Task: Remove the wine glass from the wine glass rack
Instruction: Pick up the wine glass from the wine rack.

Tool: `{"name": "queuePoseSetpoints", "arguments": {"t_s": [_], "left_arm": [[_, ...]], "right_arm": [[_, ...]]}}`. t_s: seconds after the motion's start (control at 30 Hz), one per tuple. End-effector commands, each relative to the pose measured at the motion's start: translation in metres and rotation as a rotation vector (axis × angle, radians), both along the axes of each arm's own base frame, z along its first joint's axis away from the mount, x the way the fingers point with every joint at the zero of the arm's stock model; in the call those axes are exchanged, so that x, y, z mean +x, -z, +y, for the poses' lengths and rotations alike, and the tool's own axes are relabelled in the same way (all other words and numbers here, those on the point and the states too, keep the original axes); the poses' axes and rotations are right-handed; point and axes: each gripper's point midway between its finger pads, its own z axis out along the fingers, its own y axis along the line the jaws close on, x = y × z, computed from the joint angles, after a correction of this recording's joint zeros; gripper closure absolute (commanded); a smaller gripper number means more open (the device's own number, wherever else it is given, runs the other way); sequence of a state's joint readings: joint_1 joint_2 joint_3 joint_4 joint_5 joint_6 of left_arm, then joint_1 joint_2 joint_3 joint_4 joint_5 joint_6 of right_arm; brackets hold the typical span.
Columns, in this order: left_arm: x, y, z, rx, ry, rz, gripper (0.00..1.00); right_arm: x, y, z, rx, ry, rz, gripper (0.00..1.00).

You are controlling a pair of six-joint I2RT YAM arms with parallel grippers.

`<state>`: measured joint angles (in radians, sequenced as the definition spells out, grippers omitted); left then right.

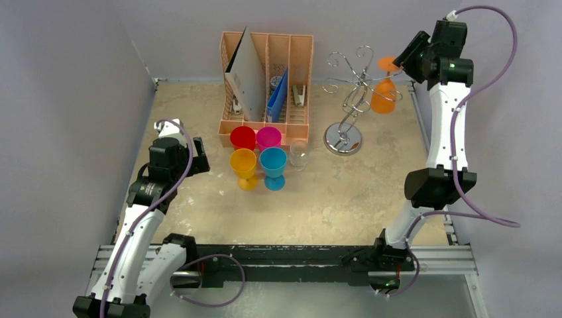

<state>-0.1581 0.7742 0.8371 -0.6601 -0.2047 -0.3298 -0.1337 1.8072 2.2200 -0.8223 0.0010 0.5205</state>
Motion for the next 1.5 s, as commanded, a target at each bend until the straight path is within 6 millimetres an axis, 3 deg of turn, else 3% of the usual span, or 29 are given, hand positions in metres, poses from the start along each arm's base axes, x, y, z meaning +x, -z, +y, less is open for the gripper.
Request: {"name": "queuePoseSetpoints", "arguments": {"t_s": [0.0, 0.3, 0.5, 1.47], "left_arm": [[0.004, -0.008, 0.001, -0.001, 0.001, -0.032, 0.05], [0.003, -0.009, 0.003, 0.007, -0.005, -0.033, 0.05], [0.003, -0.008, 0.003, 0.007, -0.006, -0.031, 0.05], [0.004, -0.006, 0.000, -0.001, 0.004, -0.020, 0.05]], "right_arm": [[0.003, -0.032, 0.006, 0.015, -0.041, -0.097, 0.47], [0.024, -0.020, 0.011, 0.009, -0.115, -0.086, 0.51], [0.027, -0.010, 0.013, -0.011, -0.155, -0.054, 0.53], [0.015, -0.025, 0.005, -0.090, -0.146, -0.093, 0.97]]}}
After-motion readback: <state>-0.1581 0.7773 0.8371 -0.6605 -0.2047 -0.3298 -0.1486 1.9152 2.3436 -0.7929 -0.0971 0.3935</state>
